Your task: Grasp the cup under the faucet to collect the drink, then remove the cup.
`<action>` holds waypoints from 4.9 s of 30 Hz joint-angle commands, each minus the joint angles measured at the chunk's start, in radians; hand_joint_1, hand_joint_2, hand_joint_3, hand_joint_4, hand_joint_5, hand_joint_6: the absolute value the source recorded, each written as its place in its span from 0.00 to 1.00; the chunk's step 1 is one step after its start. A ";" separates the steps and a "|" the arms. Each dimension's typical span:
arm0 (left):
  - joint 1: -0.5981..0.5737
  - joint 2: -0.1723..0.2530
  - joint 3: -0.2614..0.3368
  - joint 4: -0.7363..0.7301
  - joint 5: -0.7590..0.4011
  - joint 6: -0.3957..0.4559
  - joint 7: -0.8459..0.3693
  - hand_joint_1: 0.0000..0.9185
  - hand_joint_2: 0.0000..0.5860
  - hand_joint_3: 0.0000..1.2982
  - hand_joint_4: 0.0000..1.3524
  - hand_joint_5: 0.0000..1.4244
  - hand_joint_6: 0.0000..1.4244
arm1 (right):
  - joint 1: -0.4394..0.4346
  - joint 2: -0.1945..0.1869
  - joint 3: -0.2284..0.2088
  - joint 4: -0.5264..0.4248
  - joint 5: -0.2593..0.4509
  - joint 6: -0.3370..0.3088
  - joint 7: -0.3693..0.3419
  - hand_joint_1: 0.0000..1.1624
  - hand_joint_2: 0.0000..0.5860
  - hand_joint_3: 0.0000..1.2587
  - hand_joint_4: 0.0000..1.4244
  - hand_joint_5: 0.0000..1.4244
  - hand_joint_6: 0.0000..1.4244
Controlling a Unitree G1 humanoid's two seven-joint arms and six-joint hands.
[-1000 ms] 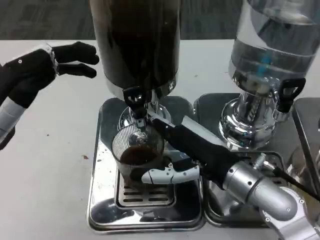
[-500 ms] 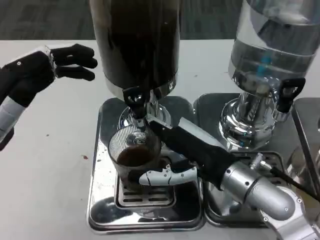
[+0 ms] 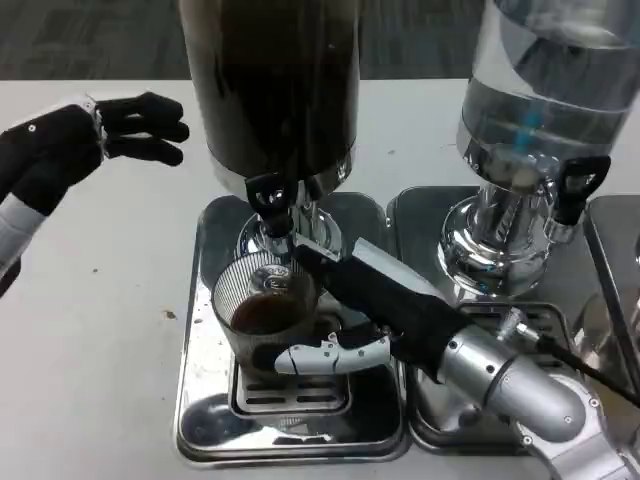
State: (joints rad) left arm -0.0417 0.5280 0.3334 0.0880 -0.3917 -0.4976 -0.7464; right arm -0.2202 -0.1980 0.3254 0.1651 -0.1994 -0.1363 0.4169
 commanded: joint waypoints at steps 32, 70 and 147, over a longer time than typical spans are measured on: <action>0.030 0.023 0.019 -0.026 -0.014 0.027 -0.005 0.00 0.21 0.30 0.28 0.30 0.24 | -0.004 0.004 0.023 -0.003 -0.033 0.000 -0.028 0.73 0.25 0.00 0.00 0.00 0.06; 0.031 0.039 0.036 -0.028 -0.018 0.032 -0.014 0.00 0.19 0.31 0.29 0.30 0.24 | 0.010 0.045 0.069 -0.022 -0.167 0.016 -0.174 0.70 0.28 0.03 0.04 0.14 0.26; -0.028 0.031 0.020 0.064 0.029 -0.006 -0.017 0.00 0.21 0.30 0.29 0.31 0.25 | 0.177 0.046 0.001 -0.220 -0.272 0.028 -0.382 0.70 0.34 0.22 0.30 0.47 0.62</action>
State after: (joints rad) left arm -0.0561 0.5526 0.3628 0.1388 -0.3796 -0.4847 -0.7651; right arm -0.0516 -0.1631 0.3422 -0.0098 -0.4758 -0.1050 0.0637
